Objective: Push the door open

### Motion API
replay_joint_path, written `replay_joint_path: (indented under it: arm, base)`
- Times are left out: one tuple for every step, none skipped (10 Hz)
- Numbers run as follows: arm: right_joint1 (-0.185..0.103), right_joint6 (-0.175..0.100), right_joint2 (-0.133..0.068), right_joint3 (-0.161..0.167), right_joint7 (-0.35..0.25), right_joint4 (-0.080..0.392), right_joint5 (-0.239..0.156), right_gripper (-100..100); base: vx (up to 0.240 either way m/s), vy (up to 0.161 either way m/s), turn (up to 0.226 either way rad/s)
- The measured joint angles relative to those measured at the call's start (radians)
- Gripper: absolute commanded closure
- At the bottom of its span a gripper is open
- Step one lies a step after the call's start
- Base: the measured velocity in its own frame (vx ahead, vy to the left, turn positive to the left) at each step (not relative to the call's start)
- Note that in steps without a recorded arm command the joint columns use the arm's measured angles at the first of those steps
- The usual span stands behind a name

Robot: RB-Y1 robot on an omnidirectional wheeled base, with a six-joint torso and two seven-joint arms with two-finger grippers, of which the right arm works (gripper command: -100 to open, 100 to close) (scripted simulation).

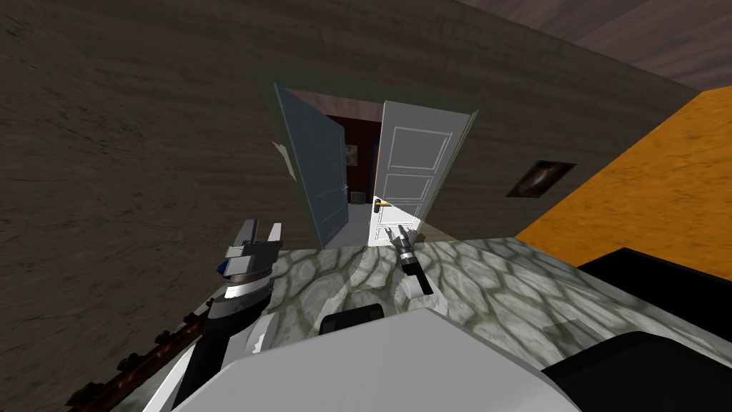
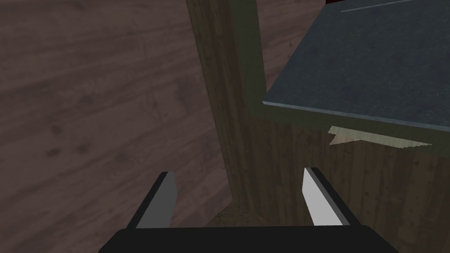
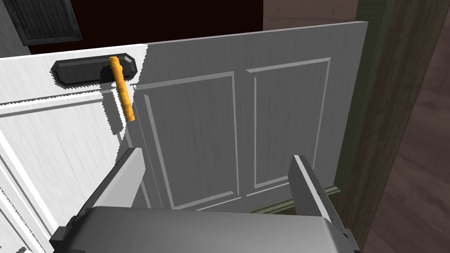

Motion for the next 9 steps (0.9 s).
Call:
replay_joint_path:
  arm:
    - [-0.015, 0.001, -0.016, -0.003, -0.006, 0.026, -0.009, -100]
    - [-0.02, -0.001, -0.02, -0.003, -0.008, 0.044, -0.011, -100]
    - [-0.033, -0.004, -0.029, -0.004, -0.01, 0.072, -0.016, -100]
    - [-0.046, -0.007, -0.038, -0.004, -0.013, 0.102, -0.022, -100]
    - [-0.061, -0.008, -0.051, -0.006, -0.017, 0.131, -0.03, -100]
    - [-0.079, -0.011, -0.065, -0.007, -0.022, 0.166, -0.037, -100]
    - [-0.097, -0.015, -0.075, -0.008, -0.025, 0.202, -0.044, -100]
    - [-0.109, -0.011, -0.091, -0.011, -0.031, 0.228, -0.053, -100]
    - [-0.114, -0.01, -0.095, -0.011, -0.032, 0.244, -0.056, -100]
  base:
    - [0.071, -0.002, 0.019]
    - [0.057, 0.003, 0.039]
    - [0.078, 0.005, 0.072]
    - [0.095, 0.003, 0.061]
    - [0.094, 0.0, 0.073]
    - [0.088, -0.012, 0.057]
    - [0.09, -0.024, 0.064]
    - [0.069, -0.012, 0.022]
    - [0.068, 0.003, 0.036]
